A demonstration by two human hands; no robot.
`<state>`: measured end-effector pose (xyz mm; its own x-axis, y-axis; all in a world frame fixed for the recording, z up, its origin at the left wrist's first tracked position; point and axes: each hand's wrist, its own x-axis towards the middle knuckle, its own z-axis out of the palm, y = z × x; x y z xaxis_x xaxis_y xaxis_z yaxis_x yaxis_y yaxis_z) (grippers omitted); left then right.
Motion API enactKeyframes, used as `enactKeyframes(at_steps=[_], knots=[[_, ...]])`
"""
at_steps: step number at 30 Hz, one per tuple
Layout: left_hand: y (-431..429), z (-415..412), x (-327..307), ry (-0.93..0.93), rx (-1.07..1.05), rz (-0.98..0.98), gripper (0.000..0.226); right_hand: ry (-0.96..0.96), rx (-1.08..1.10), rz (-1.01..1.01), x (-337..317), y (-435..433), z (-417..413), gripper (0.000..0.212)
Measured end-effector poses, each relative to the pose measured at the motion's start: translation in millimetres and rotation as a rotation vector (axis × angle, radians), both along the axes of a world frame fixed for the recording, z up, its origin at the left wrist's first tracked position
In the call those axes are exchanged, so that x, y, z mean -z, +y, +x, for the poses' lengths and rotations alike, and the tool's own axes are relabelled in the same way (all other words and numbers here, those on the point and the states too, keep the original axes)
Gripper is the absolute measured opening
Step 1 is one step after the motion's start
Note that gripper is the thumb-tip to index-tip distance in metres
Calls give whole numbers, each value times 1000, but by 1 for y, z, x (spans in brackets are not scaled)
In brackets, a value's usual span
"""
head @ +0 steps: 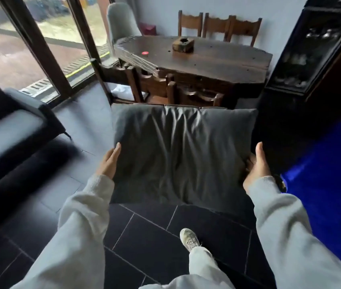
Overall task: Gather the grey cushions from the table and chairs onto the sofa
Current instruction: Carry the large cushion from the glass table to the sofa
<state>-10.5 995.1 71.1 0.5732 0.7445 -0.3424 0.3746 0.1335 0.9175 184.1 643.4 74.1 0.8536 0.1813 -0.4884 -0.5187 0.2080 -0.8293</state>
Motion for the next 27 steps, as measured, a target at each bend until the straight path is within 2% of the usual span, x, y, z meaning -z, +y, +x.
enactKeyframes(at_steps=[3, 5, 8, 10, 14, 17, 20, 25, 27], knots=[[32, -6, -14, -86, -148, -227, 72, -58, -111, 48, -10, 58, 44, 65], [54, -3, -14, -170, -257, -320, 68, -87, -163, -19, -14, 96, 75, 69], [84, 1, -12, -221, -393, -338, 71, -97, -328, -113, -21, 152, 120, 80], [101, 4, -11, -235, -504, -361, 65, -74, -460, -169, -24, 187, 144, 85], [127, 1, -13, -334, -682, -346, 60, 3, -640, -67, -22, 254, 175, 85], [145, -15, -10, -335, -788, -352, 68, 31, -712, -18, -20, 307, 180, 85], [166, -43, -5, -420, -867, -413, 76, 60, -773, 19, -15, 366, 174, 88], [219, -95, 2, -315, -915, -429, 68, 96, -862, 77, -5, 474, 146, 83], [251, -120, 4, -351, -928, -443, 59, 77, -884, 81, -5, 520, 132, 81]])
